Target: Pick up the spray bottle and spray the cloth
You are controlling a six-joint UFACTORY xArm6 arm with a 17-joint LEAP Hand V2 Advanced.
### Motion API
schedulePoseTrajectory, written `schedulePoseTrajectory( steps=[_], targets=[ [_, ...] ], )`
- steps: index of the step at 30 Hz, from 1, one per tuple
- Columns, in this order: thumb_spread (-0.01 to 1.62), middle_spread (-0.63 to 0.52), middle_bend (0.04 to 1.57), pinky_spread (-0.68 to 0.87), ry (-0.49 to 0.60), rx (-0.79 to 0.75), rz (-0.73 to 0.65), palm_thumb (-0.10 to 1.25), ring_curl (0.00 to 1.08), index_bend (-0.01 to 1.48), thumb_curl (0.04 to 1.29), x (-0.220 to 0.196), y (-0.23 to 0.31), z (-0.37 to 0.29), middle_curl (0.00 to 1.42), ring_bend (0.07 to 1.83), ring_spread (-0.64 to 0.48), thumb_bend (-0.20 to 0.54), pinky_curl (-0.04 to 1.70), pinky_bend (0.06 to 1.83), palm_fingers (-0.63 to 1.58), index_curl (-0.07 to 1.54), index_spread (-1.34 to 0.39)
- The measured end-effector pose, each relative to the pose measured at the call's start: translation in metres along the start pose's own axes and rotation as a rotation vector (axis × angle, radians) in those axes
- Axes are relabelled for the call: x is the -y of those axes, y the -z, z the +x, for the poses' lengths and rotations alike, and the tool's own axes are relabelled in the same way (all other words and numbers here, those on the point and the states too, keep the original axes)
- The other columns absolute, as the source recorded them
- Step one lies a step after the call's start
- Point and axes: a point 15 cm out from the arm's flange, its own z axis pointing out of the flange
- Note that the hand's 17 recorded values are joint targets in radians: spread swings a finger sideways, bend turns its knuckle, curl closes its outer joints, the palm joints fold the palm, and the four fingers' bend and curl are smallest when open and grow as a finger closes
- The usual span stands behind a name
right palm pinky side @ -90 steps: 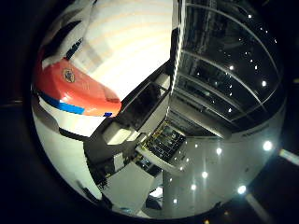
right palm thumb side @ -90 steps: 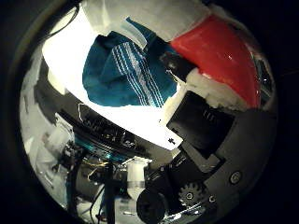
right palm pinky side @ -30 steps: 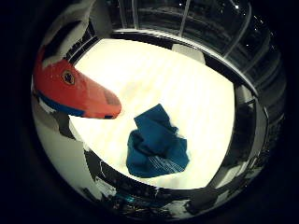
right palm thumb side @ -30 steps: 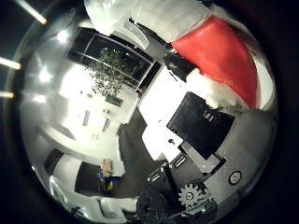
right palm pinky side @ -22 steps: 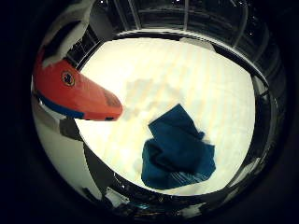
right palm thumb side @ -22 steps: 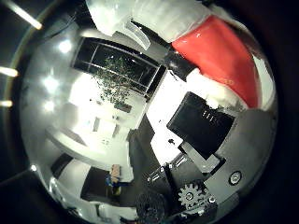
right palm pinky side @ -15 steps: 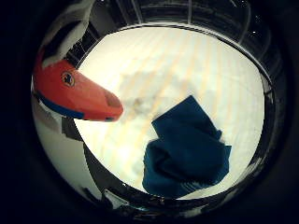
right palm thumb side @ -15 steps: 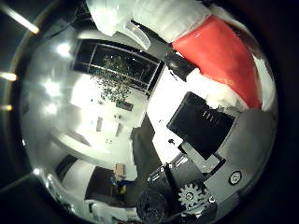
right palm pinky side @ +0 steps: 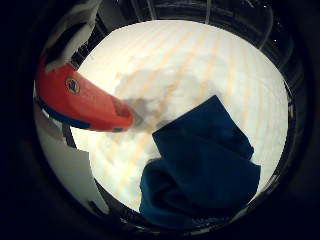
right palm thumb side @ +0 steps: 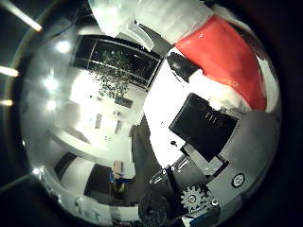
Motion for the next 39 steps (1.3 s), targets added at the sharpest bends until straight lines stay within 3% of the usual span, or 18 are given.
schedulePoseTrajectory(
  steps=[3, 8, 11, 15, 17, 21, 24, 27, 31, 39],
  targets=[
    [0.96, -0.07, 1.34, -0.22, 0.0, -0.003, -0.005, 0.92, 0.57, 1.12, 0.74, -0.002, -0.002, 0.003, 0.57, 1.45, -0.15, -0.035, 1.32, 0.95, 1.19, 0.7, -0.19],
    [0.91, -0.08, 1.23, -0.29, 0.036, 0.001, -0.015, 0.83, 0.52, 0.9, 0.69, -0.006, -0.005, 0.004, 0.54, 1.35, -0.15, -0.031, 1.11, 0.92, 1.14, 0.67, -0.23],
    [0.92, -0.11, 1.03, -0.37, 0.06, 0.003, -0.025, 0.8, 0.5, 0.59, 0.64, -0.008, -0.007, 0.004, 0.5, 1.3, -0.15, -0.028, 0.99, 0.93, 0.88, 0.63, -0.28],
    [0.99, -0.14, 0.89, -0.39, 0.083, 0.005, -0.039, 0.78, 0.49, 0.39, 0.57, -0.012, -0.008, 0.004, 0.48, 1.27, -0.14, -0.029, 0.94, 0.87, 0.56, 0.59, -0.36],
    [1.03, -0.13, 0.81, -0.33, 0.089, 0.015, -0.052, 0.75, 0.48, 0.37, 0.53, -0.015, -0.008, 0.001, 0.46, 1.22, -0.13, -0.031, 0.93, 0.8, 0.38, 0.58, -0.39],
    [1.04, -0.07, 0.64, 0.05, 0.097, 0.031, -0.07, 0.71, 0.4, 0.38, 0.48, -0.019, -0.007, -0.001, 0.41, 0.95, -0.03, -0.028, 0.89, 0.71, 0.08, 0.54, -0.39],
    [1.04, 0.01, 0.52, 0.3, 0.102, 0.029, -0.08, 0.68, 0.32, 0.33, 0.45, -0.02, -0.006, 0.001, 0.37, 0.79, 0.1, -0.031, 0.8, 0.67, -0.01, 0.49, -0.35],
    [1.04, 0.07, 0.42, 0.44, 0.126, 0.01, -0.101, 0.64, 0.27, 0.26, 0.41, -0.024, -0.006, 0.007, 0.34, 0.67, 0.18, -0.033, 0.7, 0.59, -0.02, 0.45, -0.3],
    [1.04, 0.11, 0.35, 0.52, 0.165, -0.02, -0.106, 0.62, 0.24, 0.18, 0.37, -0.018, 0.009, 0.011, 0.33, 0.56, 0.22, -0.029, 0.58, 0.51, 0.02, 0.4, -0.26],
    [1.04, 0.16, 0.25, 0.55, 0.179, -0.056, -0.092, 0.6, 0.22, 0.16, 0.34, -0.002, 0.057, 0.029, 0.32, 0.46, 0.28, -0.025, 0.47, 0.52, 0.05, 0.33, -0.23]
  ],
)
